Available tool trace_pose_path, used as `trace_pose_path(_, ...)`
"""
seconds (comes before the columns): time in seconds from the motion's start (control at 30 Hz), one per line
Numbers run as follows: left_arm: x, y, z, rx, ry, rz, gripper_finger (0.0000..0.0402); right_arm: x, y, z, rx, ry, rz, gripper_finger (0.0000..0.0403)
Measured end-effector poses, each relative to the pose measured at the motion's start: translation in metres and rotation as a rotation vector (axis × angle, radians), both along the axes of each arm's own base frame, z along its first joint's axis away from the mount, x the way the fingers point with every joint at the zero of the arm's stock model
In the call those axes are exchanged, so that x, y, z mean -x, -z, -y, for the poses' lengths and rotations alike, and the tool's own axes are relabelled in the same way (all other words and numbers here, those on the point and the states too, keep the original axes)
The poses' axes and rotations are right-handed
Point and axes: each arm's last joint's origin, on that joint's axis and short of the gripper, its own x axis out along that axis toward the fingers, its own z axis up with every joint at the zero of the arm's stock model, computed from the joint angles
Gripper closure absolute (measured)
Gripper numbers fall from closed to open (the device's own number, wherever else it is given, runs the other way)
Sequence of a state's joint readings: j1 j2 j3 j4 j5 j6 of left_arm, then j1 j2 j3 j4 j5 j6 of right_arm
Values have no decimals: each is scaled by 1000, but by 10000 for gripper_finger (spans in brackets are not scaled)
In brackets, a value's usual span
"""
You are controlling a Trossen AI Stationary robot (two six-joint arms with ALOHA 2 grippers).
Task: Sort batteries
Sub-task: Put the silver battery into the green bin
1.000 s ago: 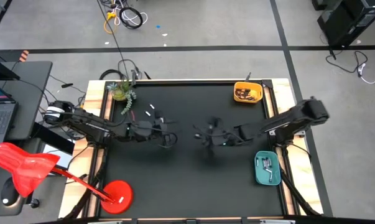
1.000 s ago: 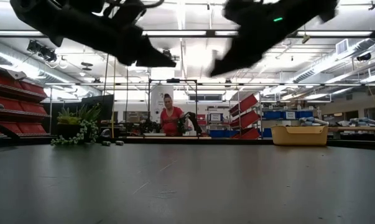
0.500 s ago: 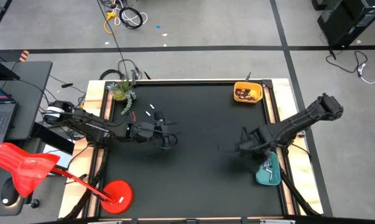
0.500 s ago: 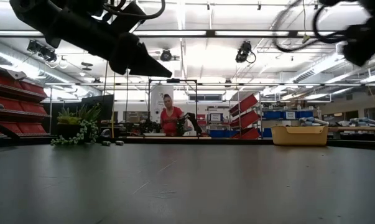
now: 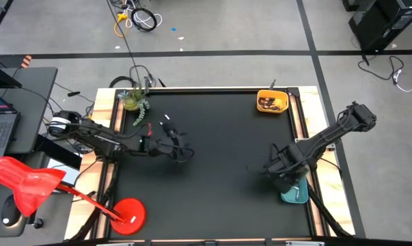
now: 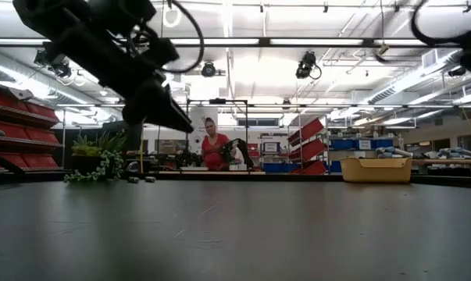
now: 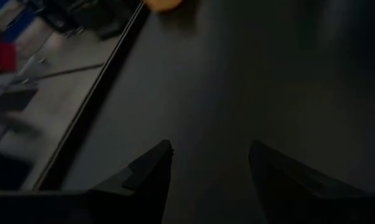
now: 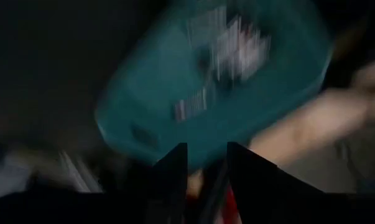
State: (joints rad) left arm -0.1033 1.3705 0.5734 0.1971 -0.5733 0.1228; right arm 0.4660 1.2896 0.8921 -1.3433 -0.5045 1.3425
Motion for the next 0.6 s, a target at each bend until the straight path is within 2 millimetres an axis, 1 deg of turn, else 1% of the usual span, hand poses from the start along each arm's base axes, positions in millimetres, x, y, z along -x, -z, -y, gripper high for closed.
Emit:
trace_pose_path(0.1, 3, 4, -10, -14, -54, -46, 188, -11, -5, 8, 182, -60, 179, 282)
trace_pose_path(0.17, 5, 6, -20, -3, -100, -72, 188, -20, -9, 15, 347, -126, 312, 284)
trace_pose_path(0.23, 8, 9, -32, 32, -147, -117, 188, -28, -10, 22, 532, -202, 447, 286)
trace_pose_path(0.3, 12, 11, -46, 89, -194, -181, 188, -38, -10, 28, 760, -273, 582, 286)
trace_pose_path(0.37, 18, 13, -59, 130, -248, -248, 188, -49, -7, 33, 968, -309, 714, 286)
trace_pose_path(0.4, 21, 13, -64, 142, -276, -280, 188, -55, -4, 35, 1041, -332, 769, 286)
trace_pose_path(0.47, 26, 12, -72, 156, -314, -347, 188, -68, 2, 38, 1110, -378, 871, 285)
trace_pose_path(0.6, 32, 5, -77, 148, -286, -522, 188, -88, 18, 42, 1148, -454, 1110, 288)
